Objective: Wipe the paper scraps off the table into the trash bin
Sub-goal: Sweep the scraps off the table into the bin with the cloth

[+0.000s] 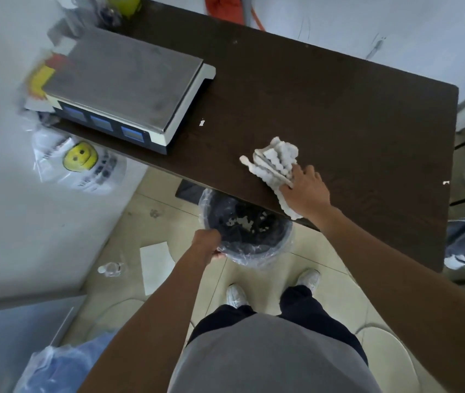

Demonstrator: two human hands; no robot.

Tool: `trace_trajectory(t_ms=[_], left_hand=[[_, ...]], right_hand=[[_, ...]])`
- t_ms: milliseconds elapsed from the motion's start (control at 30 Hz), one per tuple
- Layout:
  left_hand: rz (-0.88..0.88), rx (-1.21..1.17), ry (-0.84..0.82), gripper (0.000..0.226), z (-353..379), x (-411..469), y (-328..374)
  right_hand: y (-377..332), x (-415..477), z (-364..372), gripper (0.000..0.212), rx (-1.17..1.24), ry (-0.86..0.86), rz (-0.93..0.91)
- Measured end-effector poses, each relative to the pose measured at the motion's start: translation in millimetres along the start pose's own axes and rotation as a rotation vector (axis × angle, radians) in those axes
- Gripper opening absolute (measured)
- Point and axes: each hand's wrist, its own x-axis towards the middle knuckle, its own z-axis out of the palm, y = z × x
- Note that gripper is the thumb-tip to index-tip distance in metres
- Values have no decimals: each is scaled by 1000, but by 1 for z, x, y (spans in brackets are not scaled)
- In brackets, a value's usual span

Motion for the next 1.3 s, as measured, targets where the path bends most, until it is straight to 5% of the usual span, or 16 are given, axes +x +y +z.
trace_trajectory(t_ms=[200, 400, 567, 700, 933, 1067, 1167, 1300], left_hand=[[-25, -27, -5, 33, -12, 4, 4], [-40, -22, 23, 32, -35, 6, 11], [-14, -77, 65, 34, -54, 4, 7], [-17, -107, 91, 33, -65, 3, 2], [-19, -122, 116, 35, -69, 4, 3], [-24, -113, 138, 39, -71, 4, 6], [-10, -118, 138, 40, -74, 4, 6], [-11, -107, 158, 39, -82, -1, 5]], right_hand=[[-37, 1, -1, 52, -134, -100, -477], [-32, 51, -23, 55, -34, 150, -221], [-28, 78, -25, 55, -85, 35, -47], [-50, 76, -14, 58, -86, -25, -100], [-90, 43, 3, 58, -210, -177, -551], [-99, 41, -5, 55, -195, -234, -651], [-101, 56, -18, 48, -193, -47, -641], [-104, 78, -23, 47, -60, 78, -316]])
